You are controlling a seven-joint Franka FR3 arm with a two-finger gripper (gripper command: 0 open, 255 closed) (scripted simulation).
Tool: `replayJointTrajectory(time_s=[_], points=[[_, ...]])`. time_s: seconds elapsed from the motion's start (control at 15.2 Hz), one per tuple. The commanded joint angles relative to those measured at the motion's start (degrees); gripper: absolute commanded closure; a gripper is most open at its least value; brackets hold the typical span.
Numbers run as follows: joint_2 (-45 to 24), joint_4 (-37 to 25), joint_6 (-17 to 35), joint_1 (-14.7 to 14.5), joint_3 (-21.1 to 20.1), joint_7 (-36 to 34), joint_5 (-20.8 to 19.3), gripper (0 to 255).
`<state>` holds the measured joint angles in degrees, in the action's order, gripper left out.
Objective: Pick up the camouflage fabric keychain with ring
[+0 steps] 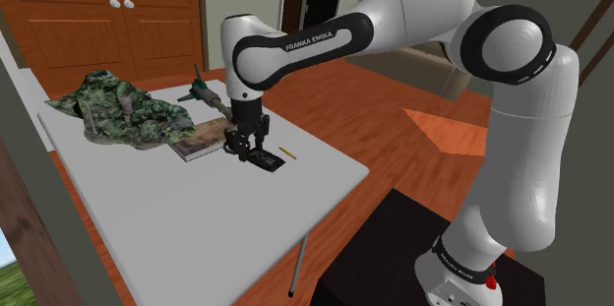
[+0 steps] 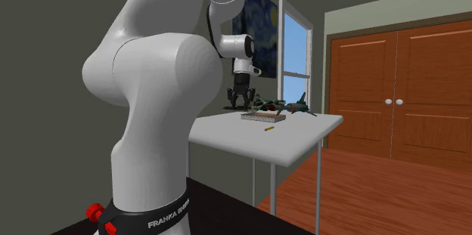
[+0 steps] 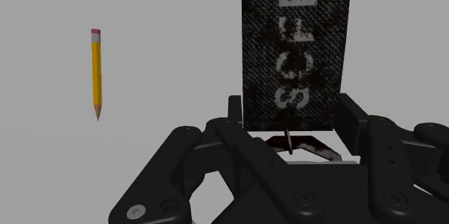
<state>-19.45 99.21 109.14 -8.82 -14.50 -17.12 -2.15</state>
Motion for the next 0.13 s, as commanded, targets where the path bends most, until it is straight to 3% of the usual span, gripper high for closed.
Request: replayJointTrajectory(time_s=[0.0, 0.07], points=[[0.36, -0.5, -0.87, 0.07, -0.01, 0.11, 0.09, 255], [0.35, -0.51, -0.87, 0.07, -0.01, 0.11, 0.09, 255]])
